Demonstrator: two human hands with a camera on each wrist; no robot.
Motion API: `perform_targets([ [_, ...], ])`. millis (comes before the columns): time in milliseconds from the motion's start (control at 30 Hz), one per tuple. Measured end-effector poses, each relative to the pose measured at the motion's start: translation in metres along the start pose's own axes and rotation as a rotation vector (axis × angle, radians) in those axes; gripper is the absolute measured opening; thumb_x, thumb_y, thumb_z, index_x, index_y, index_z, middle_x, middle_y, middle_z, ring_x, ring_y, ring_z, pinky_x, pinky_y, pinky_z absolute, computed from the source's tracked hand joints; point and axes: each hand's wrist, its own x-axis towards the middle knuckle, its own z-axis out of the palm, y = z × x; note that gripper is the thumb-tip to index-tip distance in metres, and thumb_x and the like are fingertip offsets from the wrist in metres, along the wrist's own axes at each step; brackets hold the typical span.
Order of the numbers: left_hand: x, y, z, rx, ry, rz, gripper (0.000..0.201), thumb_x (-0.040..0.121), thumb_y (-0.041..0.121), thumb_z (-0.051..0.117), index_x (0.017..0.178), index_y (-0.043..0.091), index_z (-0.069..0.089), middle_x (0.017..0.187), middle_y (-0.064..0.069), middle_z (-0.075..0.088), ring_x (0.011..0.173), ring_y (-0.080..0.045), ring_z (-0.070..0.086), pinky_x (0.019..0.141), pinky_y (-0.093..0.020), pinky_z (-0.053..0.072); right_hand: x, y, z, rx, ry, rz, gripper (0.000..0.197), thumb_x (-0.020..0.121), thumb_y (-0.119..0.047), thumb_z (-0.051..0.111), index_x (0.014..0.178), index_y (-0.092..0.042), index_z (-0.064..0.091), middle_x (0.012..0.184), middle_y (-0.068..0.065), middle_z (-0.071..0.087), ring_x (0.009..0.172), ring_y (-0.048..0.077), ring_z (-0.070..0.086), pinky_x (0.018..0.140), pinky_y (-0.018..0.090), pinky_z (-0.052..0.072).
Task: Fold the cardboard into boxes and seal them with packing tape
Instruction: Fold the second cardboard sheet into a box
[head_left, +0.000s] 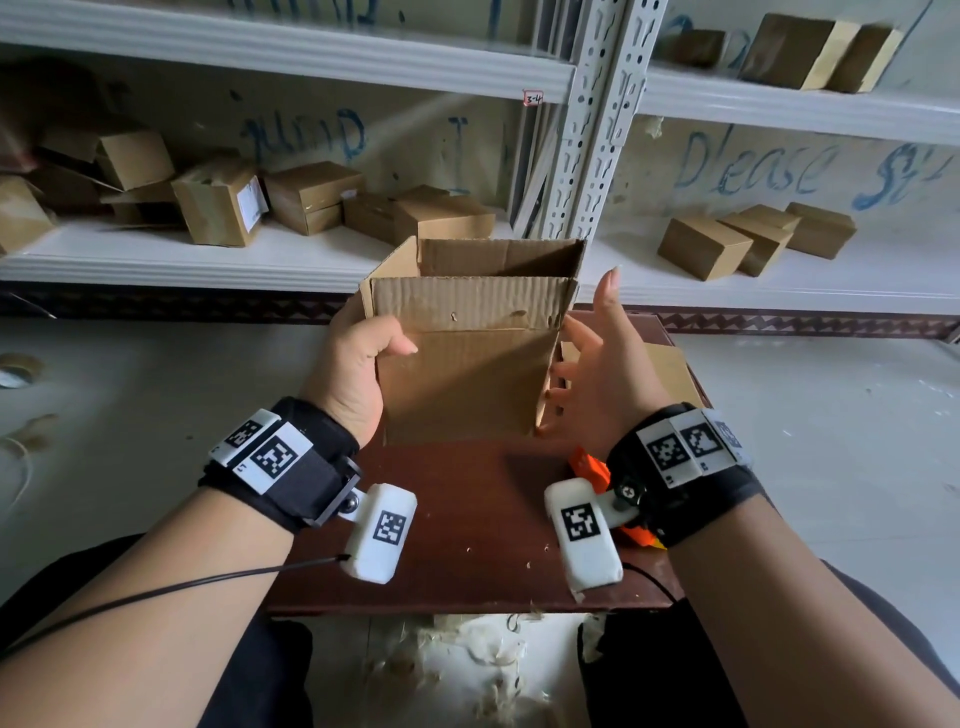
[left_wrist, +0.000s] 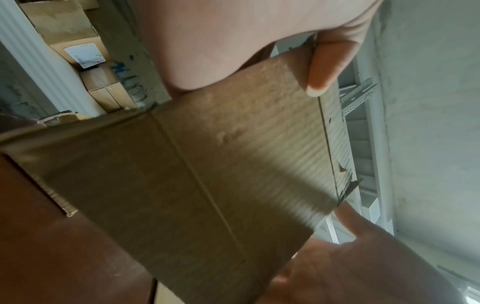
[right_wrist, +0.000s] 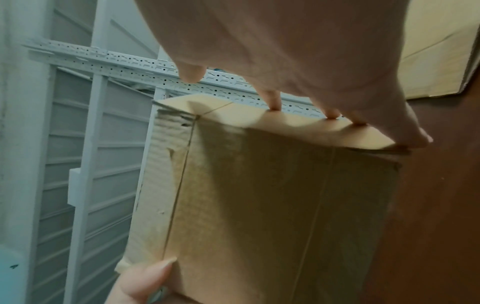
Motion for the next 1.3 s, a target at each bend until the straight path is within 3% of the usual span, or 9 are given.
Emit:
perform_targets([
  [100, -0.001, -0.006, 0.001, 0.094, -0.057, 0.038, 0.004, 0.044, 0.022, 0.066, 0.049, 0.022, 0.065, 0.065, 0.011, 0.062, 0.077, -0.017, 0.056, 0.079, -0.03, 0.045, 0.001, 0.005, 0.0, 0.029, -0.024, -0.041, 0.082, 0.089, -0.087, 0.032, 0.139, -0.028, 0.06, 0.117, 0.017, 0.076, 0.099, 0.033, 0.077, 0.08, 0.059, 0.062],
  [300, 0.006, -0.017, -0.011, 0.344, -0.108, 0.047, 0.028, 0.054, 0.033, 0.071, 0.067, 0.009, 0.071, 0.075, -0.005, 0.068, 0.089, -0.029, 0.065, 0.102, -0.053, 0.048, 0.012, 0.009, 0.009, 0.031, 0.04, -0.123, 0.095, 0.073, -0.095, 0.048, 0.146, -0.036, 0.055, 0.132, 0.015, 0.07, 0.126, 0.036, 0.064, 0.097, 0.071, 0.051],
  [400, 0.005, -0.019, -0.008, 0.368, -0.061, -0.086, 0.033, 0.05, 0.034, 0.078, 0.067, 0.007, 0.069, 0.067, 0.006, 0.067, 0.085, -0.016, 0.068, 0.096, -0.045, 0.053, 0.019, 0.012, 0.009, 0.043, 0.071, -0.16, 0.105, 0.065, -0.097, 0.054, 0.147, -0.031, 0.055, 0.141, 0.016, 0.064, 0.131, 0.036, 0.061, 0.103, 0.068, 0.048],
  [467, 0.006, -0.021, -0.007, 0.376, -0.1, -0.085, 0.039, 0.05, 0.037, 0.08, 0.074, 0.008, 0.072, 0.08, -0.006, 0.074, 0.097, -0.028, 0.07, 0.105, -0.055, 0.049, 0.021, 0.015, 0.011, 0.03, 0.078, -0.196, 0.11, 0.066, -0.099, 0.051, 0.146, -0.023, 0.057, 0.14, 0.018, 0.065, 0.129, 0.037, 0.063, 0.109, 0.066, 0.046],
  [567, 0.001, -0.014, -0.004, 0.267, -0.292, -0.042, 0.053, 0.067, 0.037, 0.085, 0.104, 0.001, 0.074, 0.11, -0.025, 0.073, 0.113, -0.042, 0.066, 0.111, -0.063, 0.042, 0.031, 0.022, 0.013, 0.016, 0.123, -0.238, 0.104, 0.059, -0.105, 0.048, 0.145, -0.047, 0.053, 0.152, 0.007, 0.056, 0.143, 0.029, 0.049, 0.118, 0.068, 0.032],
  [700, -0.007, -0.006, 0.001, 0.159, -0.378, 0.007, 0.066, 0.088, 0.057, 0.072, 0.127, 0.004, 0.061, 0.117, -0.004, 0.068, 0.132, -0.022, 0.055, 0.122, -0.062, 0.027, 0.049, 0.025, 0.004, 0.02, 0.146, -0.291, 0.126, 0.051, -0.111, 0.043, 0.158, -0.044, 0.036, 0.163, -0.004, 0.041, 0.153, 0.019, 0.035, 0.125, 0.063, 0.021],
  [800, -0.006, -0.004, 0.0, 0.071, -0.369, -0.045, 0.074, 0.093, 0.064, 0.062, 0.153, 0.024, 0.047, 0.155, -0.001, 0.05, 0.15, -0.027, 0.037, 0.124, -0.059, 0.019, 0.044, 0.025, 0.008, -0.028, 0.11, -0.332, 0.119, 0.058, -0.11, 0.037, 0.158, -0.046, 0.034, 0.164, -0.006, 0.041, 0.154, 0.018, 0.033, 0.125, 0.063, 0.02],
  [1167, -0.001, -0.012, -0.003, 0.143, -0.435, -0.028, 0.075, 0.092, 0.052, 0.069, 0.156, 0.027, 0.042, 0.159, -0.003, 0.045, 0.151, -0.029, 0.036, 0.123, -0.061, 0.021, 0.059, 0.032, 0.003, -0.077, 0.045, -0.387, 0.112, 0.065, -0.108, 0.033, 0.159, -0.048, 0.027, 0.169, -0.01, 0.03, 0.158, 0.014, 0.021, 0.127, 0.062, 0.011],
  [1300, -0.001, -0.014, -0.002, 0.145, -0.518, 0.019, 0.069, 0.094, 0.034, 0.062, 0.158, 0.022, 0.037, 0.16, -0.002, 0.044, 0.153, -0.024, 0.033, 0.125, -0.059, 0.019, 0.058, 0.032, 0.002, -0.087, 0.049, -0.436, 0.11, 0.07, -0.105, 0.034, 0.16, -0.042, 0.03, 0.167, -0.009, 0.035, 0.156, 0.013, 0.026, 0.128, 0.054, 0.014],
])
